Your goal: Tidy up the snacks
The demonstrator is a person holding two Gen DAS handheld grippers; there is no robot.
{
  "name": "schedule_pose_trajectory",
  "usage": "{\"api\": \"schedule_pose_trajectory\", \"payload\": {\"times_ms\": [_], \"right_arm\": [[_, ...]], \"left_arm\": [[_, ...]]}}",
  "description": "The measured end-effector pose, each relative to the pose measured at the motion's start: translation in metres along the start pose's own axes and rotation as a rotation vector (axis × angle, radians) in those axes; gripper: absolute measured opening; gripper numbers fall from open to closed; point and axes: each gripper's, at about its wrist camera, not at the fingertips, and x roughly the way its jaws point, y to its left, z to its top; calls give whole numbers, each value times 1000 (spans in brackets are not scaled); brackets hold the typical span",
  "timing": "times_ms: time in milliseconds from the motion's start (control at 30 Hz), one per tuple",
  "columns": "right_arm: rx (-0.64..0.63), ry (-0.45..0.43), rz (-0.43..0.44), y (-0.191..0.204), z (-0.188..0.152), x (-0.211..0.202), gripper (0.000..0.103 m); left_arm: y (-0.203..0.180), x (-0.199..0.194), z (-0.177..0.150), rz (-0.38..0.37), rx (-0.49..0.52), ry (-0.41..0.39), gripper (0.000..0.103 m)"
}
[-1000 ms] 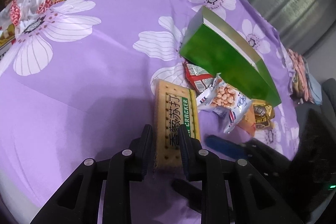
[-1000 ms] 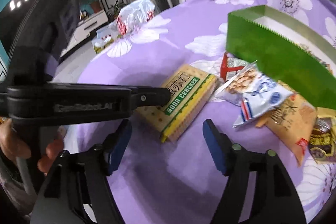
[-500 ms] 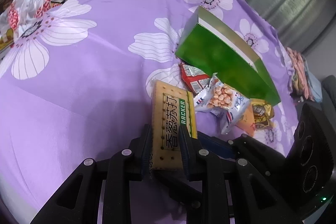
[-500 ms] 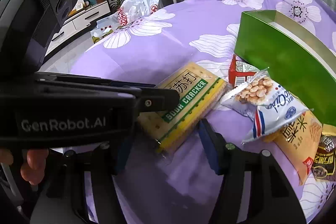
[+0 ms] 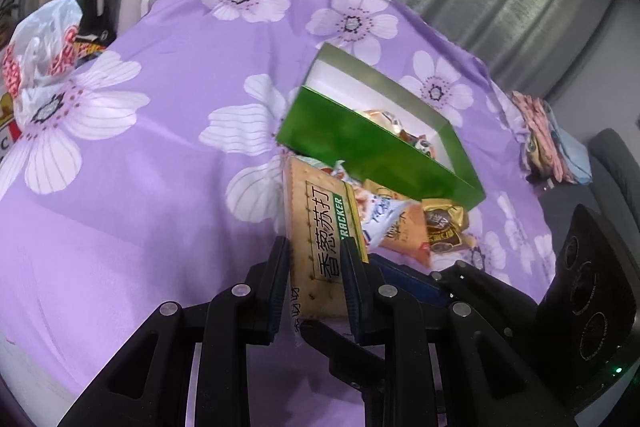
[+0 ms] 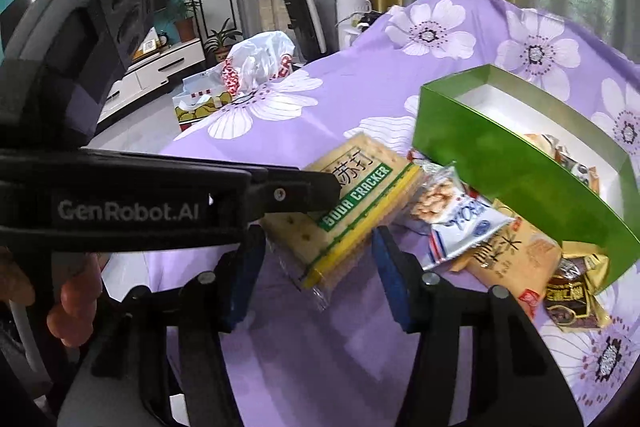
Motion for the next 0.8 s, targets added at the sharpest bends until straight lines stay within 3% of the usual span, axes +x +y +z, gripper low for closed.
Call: {"api": "schedule_pose_trajectory", "payload": {"times_ms": [800], "right_arm": [[8, -164, -74, -11, 15, -67, 56]], "left_arm": [[-68, -33, 22, -14, 134, -85, 24]]}}
